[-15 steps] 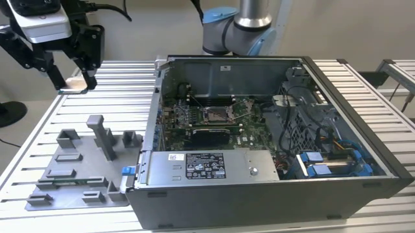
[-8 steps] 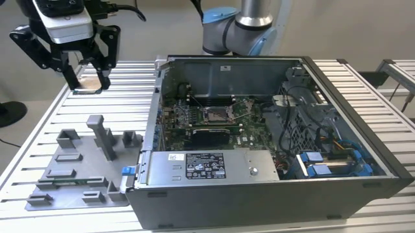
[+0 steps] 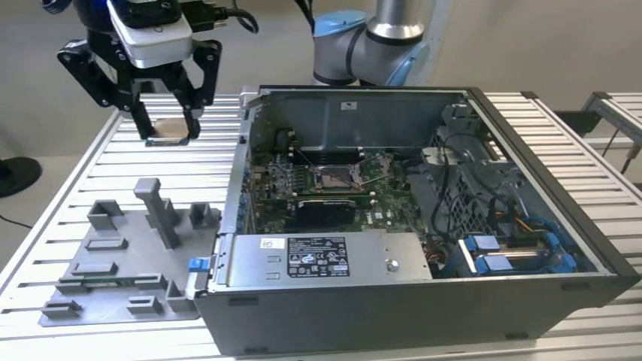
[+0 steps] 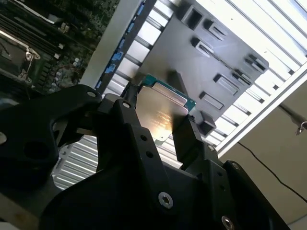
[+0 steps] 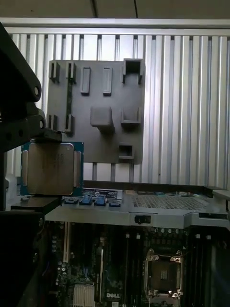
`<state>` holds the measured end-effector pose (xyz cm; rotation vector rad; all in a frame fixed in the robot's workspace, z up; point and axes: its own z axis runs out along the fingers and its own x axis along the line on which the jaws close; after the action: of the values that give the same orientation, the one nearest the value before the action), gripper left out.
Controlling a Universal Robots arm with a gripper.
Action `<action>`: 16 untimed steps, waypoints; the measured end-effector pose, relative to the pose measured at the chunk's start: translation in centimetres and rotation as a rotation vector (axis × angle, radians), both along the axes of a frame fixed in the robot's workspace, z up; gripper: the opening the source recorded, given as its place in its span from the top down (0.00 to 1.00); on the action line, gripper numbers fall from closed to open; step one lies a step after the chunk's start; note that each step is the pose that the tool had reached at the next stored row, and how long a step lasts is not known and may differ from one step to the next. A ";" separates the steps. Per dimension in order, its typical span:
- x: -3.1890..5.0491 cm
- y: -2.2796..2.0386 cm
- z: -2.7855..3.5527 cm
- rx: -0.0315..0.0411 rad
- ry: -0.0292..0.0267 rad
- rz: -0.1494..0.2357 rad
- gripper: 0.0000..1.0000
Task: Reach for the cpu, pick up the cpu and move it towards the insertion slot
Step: 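Pick up the cpu and move it towards the insertion slot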
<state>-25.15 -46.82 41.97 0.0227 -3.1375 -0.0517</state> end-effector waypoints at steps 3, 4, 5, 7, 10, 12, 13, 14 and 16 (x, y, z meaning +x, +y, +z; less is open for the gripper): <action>1.35 0.00 -0.03 0.0000 0.0000 0.000 1.00; 1.80 0.00 -0.05 0.0000 0.0000 0.000 1.00; 2.27 0.00 -0.06 0.0001 0.0000 0.000 1.00; 3.16 0.00 -0.08 0.0000 0.0000 0.000 1.00; 4.55 0.00 -0.12 0.0000 0.0000 0.000 1.00; 5.45 0.00 -0.15 0.0000 0.0000 0.000 1.00; 5.90 0.00 -0.16 0.0000 0.0000 0.000 1.00; 6.36 0.00 -0.18 0.0000 0.0000 0.000 1.00; 7.29 0.00 -0.21 0.0000 0.0000 0.000 1.00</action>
<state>-17.86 -46.82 41.77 0.0225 -3.1375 -0.0516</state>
